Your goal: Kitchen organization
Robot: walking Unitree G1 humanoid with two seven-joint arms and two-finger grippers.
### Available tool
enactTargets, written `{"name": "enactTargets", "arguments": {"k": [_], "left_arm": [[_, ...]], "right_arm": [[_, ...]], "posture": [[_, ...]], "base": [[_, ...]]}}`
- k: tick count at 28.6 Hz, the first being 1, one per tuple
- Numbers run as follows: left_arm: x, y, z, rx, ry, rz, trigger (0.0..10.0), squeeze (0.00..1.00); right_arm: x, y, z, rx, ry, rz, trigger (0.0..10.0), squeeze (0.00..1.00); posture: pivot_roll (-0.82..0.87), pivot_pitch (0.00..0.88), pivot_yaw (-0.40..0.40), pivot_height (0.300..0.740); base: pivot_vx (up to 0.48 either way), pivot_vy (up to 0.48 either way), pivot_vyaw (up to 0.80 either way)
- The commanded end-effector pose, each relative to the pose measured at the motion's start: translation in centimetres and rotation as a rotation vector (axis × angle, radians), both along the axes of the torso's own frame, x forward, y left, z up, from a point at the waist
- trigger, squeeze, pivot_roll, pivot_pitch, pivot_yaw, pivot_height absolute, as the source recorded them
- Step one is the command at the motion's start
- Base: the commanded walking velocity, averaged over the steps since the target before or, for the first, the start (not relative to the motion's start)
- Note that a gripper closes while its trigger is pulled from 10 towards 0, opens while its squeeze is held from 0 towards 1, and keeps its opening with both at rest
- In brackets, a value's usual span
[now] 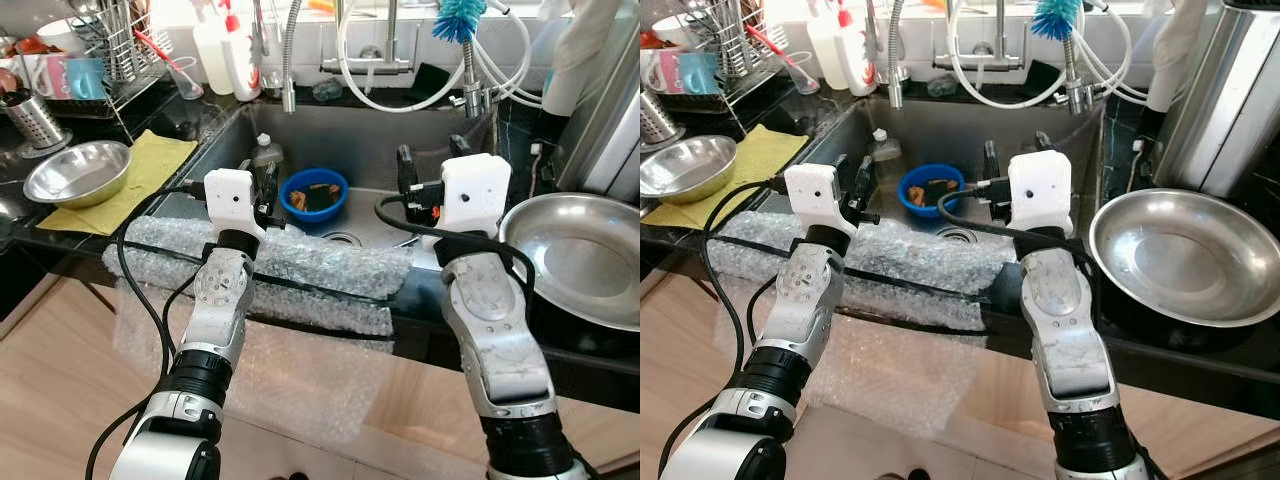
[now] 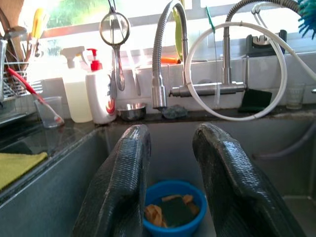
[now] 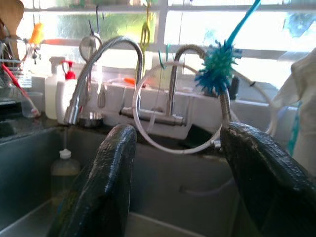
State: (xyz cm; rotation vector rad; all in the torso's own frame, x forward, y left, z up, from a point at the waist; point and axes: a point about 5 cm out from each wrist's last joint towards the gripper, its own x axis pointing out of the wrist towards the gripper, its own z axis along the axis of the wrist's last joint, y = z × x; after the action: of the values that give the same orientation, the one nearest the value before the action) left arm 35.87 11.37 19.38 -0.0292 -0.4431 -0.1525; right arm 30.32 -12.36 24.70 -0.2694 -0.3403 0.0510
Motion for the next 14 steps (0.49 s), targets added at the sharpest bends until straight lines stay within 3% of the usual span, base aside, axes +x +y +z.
{"name": "enactTargets", "arguments": {"k": [1, 6, 14], "left_arm": [[0.0, -0.2, -0.1, 0.014, -0.001, -0.003, 10.0, 0.00], [-0.1, -0.9, -0.2, 0.030, 0.005, -0.042, 10.0, 0.00], [-0.4, -0.3, -0.7, 0.019, 0.015, -0.030, 10.0, 0.00]], "right_arm": [[-0.7, 0.6, 1.0, -0.002, -0.033, 0.045, 10.0, 0.00], [-1.0, 0.8, 0.3, 0.014, 0.004, 0.052, 10.0, 0.00], [-0.7, 1.2, -0.7, 0.080, 0.026, 0.031, 10.0, 0.00]], "posture": [[-0.15, 0.041, 0.112, 0.740], [-0.15, 0.031, 0.115, 0.740], [-0.13, 0.008, 0.113, 0.740]], "base": [[0.000, 0.000, 0.00], [0.000, 0.000, 0.00], [0.000, 0.000, 0.00]]}}
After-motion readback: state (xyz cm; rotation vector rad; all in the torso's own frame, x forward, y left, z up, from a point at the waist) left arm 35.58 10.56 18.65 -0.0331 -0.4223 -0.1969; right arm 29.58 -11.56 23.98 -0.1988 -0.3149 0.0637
